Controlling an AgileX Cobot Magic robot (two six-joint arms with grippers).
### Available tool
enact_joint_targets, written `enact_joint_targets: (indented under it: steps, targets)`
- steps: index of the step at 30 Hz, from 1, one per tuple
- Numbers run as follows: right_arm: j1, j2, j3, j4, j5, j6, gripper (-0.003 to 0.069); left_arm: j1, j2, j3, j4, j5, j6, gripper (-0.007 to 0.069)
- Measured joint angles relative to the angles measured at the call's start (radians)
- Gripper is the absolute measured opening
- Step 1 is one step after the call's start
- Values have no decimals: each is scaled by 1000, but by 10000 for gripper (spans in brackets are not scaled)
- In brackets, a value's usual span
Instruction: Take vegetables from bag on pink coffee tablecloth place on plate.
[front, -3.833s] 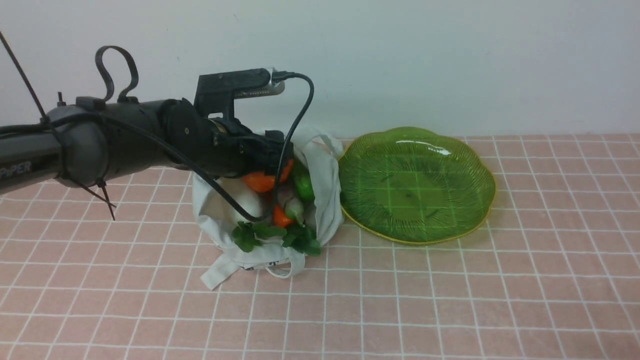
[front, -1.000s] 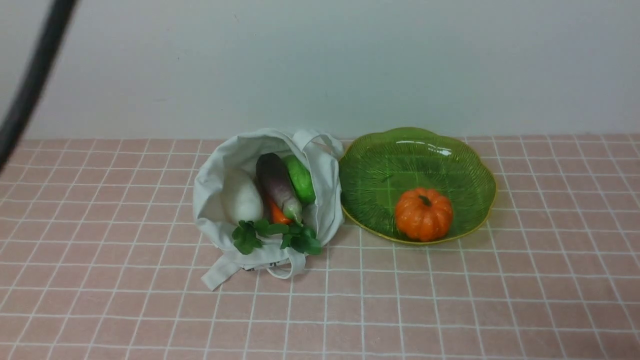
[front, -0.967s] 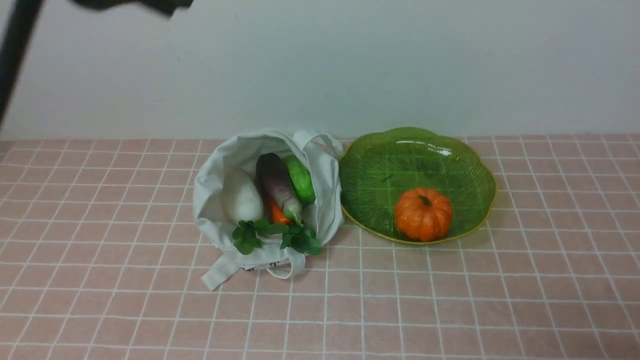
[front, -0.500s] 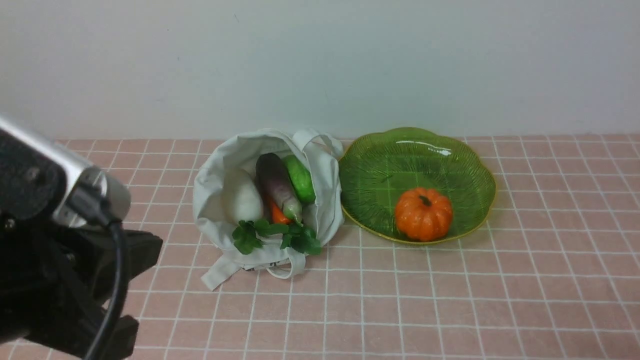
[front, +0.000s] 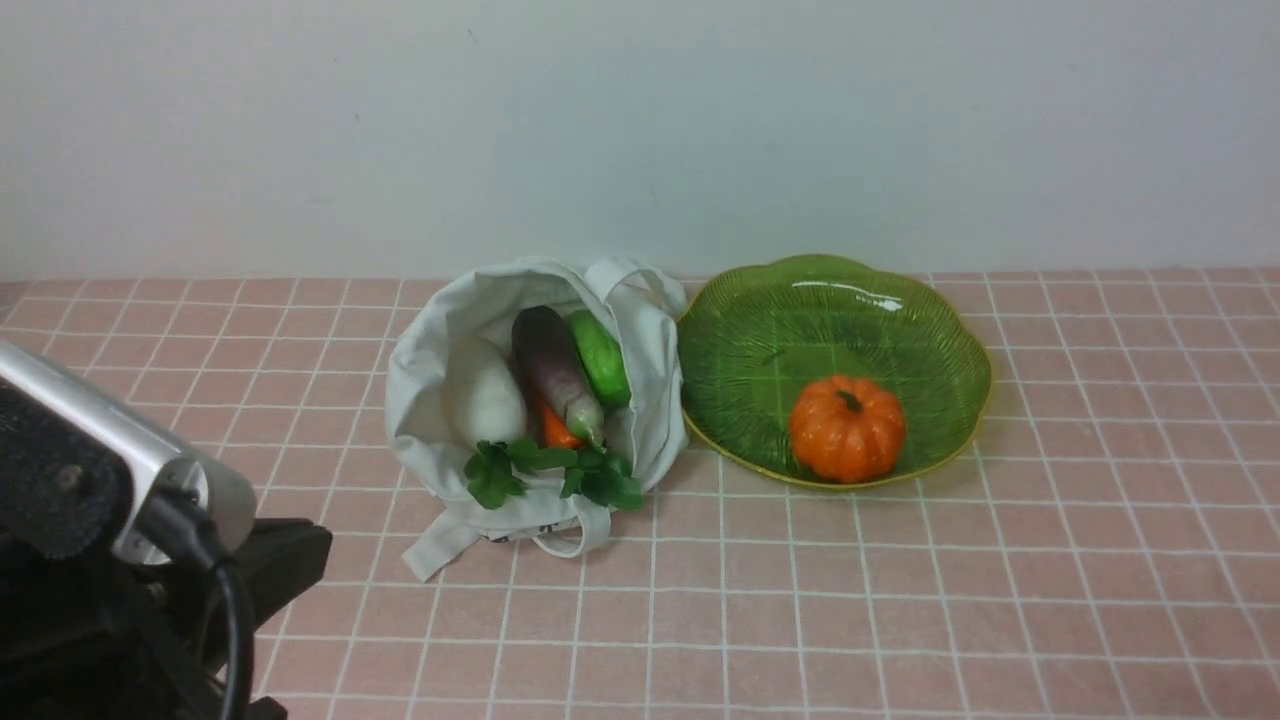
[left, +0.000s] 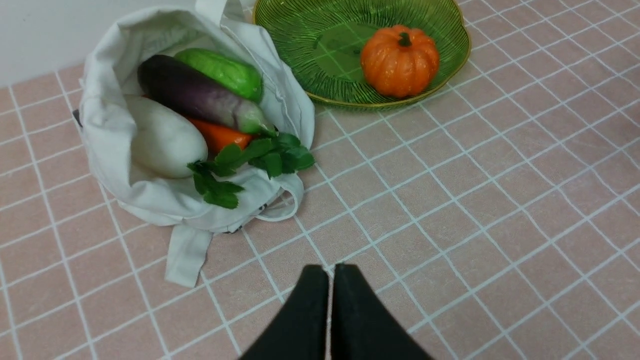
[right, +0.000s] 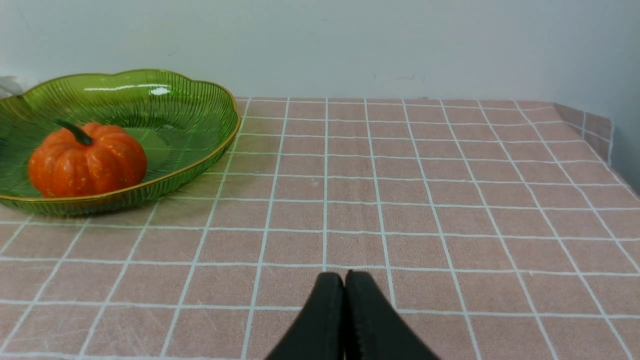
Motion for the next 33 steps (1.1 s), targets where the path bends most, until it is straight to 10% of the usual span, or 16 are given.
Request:
enact_joint_targets:
  steps: [15, 33]
  targets:
    - [0, 0, 0, 0, 0, 0, -15, 24, -126, 108, 39, -62, 53, -5]
    - [0, 0, 0, 0, 0, 0, -15, 638, -688, 647, 16, -190, 81, -5]
